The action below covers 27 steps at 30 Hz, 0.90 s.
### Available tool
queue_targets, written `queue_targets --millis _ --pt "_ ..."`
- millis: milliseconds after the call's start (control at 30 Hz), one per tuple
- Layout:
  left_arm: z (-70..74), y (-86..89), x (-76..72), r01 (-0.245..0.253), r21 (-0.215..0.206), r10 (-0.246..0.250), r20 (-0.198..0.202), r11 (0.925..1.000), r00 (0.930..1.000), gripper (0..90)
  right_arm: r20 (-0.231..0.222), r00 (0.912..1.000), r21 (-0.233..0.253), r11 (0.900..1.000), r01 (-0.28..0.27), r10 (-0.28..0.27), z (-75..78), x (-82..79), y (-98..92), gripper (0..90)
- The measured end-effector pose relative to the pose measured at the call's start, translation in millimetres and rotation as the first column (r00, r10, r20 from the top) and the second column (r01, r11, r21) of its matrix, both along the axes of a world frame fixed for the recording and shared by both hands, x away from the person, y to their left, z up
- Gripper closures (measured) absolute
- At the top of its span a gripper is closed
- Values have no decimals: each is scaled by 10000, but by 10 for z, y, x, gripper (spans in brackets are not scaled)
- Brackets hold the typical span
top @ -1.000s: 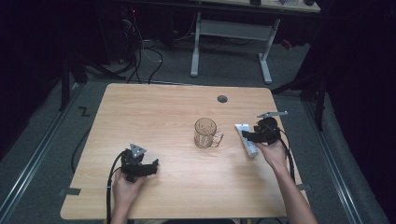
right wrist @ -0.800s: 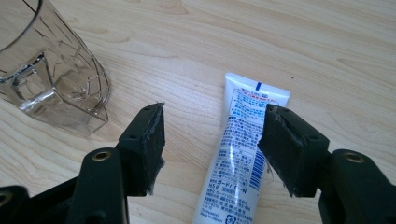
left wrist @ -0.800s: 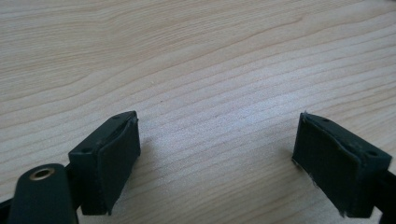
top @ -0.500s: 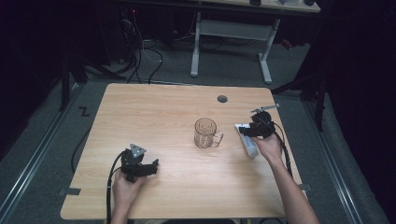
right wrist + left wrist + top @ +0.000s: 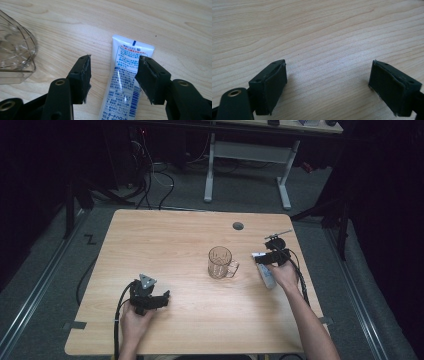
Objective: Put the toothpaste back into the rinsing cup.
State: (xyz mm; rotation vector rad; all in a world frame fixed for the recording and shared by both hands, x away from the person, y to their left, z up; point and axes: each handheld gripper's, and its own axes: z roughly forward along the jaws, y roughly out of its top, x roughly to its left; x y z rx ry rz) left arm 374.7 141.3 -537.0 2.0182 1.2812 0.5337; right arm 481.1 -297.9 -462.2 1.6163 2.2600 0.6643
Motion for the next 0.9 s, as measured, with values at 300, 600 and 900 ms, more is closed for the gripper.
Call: queue_targets --millis 300,600,900 --pt "0 0 0 0 2 0 -2 10000 10000 148 -572 9977 -257 9991 350 -364 -136 92 -9 431" --pt "0 0 0 1 2 -1 -3 10000 10000 148 -905 9938 -535 9968 602 -649 -199 156 -19 430" --pt "0 0 1 4 0 -4 -3 10000 10000 148 -1199 9895 -734 9947 717 -802 -250 187 -24 430"
